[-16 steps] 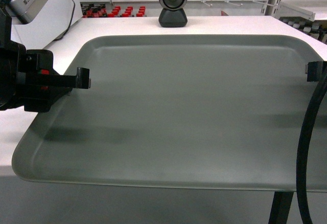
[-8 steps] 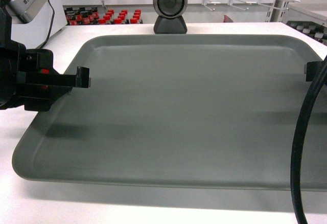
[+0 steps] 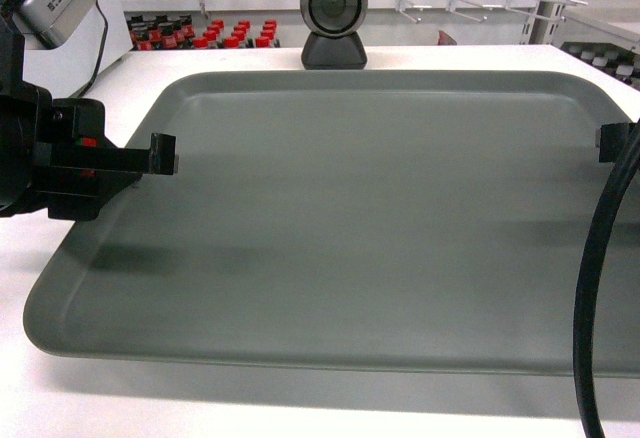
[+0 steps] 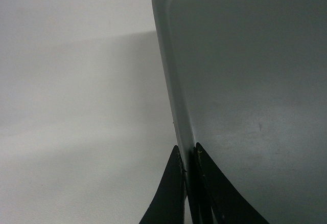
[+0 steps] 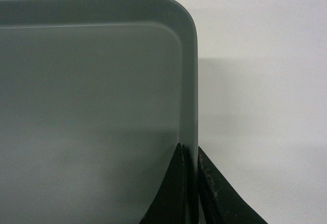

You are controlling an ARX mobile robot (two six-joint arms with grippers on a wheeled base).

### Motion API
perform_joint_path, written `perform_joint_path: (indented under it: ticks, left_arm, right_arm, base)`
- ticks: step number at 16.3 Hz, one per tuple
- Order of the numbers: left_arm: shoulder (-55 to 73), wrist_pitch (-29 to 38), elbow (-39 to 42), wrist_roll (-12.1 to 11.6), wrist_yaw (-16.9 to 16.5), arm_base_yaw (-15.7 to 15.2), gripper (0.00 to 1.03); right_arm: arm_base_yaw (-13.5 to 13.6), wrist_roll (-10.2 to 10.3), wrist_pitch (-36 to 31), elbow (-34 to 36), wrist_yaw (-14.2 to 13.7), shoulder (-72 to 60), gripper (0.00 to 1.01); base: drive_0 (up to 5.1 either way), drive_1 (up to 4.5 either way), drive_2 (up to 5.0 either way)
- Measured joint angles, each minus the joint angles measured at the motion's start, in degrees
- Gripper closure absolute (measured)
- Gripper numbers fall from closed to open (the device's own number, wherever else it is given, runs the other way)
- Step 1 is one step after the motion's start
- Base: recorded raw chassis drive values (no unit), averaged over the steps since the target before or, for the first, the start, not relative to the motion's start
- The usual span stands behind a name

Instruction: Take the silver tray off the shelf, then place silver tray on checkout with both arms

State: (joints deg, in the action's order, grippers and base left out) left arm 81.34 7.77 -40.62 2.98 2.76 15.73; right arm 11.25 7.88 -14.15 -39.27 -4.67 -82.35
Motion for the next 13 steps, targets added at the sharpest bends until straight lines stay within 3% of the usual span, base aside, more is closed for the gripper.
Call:
perform_joint_path:
  ticks: [2, 3, 4, 5, 6, 7, 9, 10, 11, 12, 13]
  left_arm:
    - [0.00, 0.00, 0.00, 0.00, 0.00, 0.00, 1.00]
    - [0.22, 2.86, 0.57, -0.72, 1.53, 0.31, 1.00]
    - [2.23, 16.52, 3.63, -3.65, 11.17, 3.23, 1.00]
    - [4.09, 22.38, 4.20, -6.34, 19.71, 5.29, 1.00]
    - [6.05, 29.94, 4.17, -9.38, 26.84, 6.38, 1.00]
    - [6.64, 32.35, 2.99, -11.17, 30.80, 7.06, 0.99]
    - [7.69, 31.06, -1.44, -13.94, 32.15, 7.48, 0.99]
    - [9.70, 28.92, -4.17, -13.79, 31.91, 7.37, 0.99]
    - [12.52, 23.82, -7.78, -11.58, 30.05, 7.34, 0.99]
    - [16.79, 15.72, -14.27, -6.01, 27.58, 6.97, 1.00]
    - [18.29, 13.03, -16.63, -4.55, 27.08, 6.64, 1.00]
  right_arm:
    - [0.00, 0.00, 0.00, 0.00, 0.00, 0.00, 0.98]
    - [0.00, 0.00, 0.00, 0.00, 0.02, 0.00, 0.98]
    - [0.00, 0.46, -1.31, 0.07, 0.74, -0.02, 0.98]
    - [-0.83, 1.29, -9.88, 2.01, 3.54, -0.90, 0.98]
    - [-2.29, 3.17, -17.57, 2.84, 9.94, -2.38, 0.99]
    - [-2.86, 4.20, -21.84, 2.71, 12.66, -3.93, 0.99]
    - [-3.91, 5.51, -20.92, -0.52, 14.43, -6.14, 0.99]
    - [-4.74, 5.57, -19.43, -3.48, 15.43, -8.00, 0.99]
    - [-6.21, 5.03, -15.34, -8.11, 17.11, -11.58, 0.99]
    - [-7.87, 1.51, -6.58, -17.31, 18.23, -18.32, 0.99]
    - [-8.04, 0.09, -4.11, -21.09, 18.86, -20.48, 0.99]
  base:
    - [0.0, 0.00, 0.0]
    - [0.0, 0.00, 0.0]
    - [0.0, 0.00, 0.0]
    - [0.0, 0.00, 0.0]
    - [0.0, 0.00, 0.0]
    - [0.0, 0.00, 0.0]
    - [0.0, 0.00, 0.0]
    - [0.0, 0.00, 0.0]
    - [0.0, 0.00, 0.0]
    - [0.0, 0.00, 0.0]
    - [0.0, 0.00, 0.0]
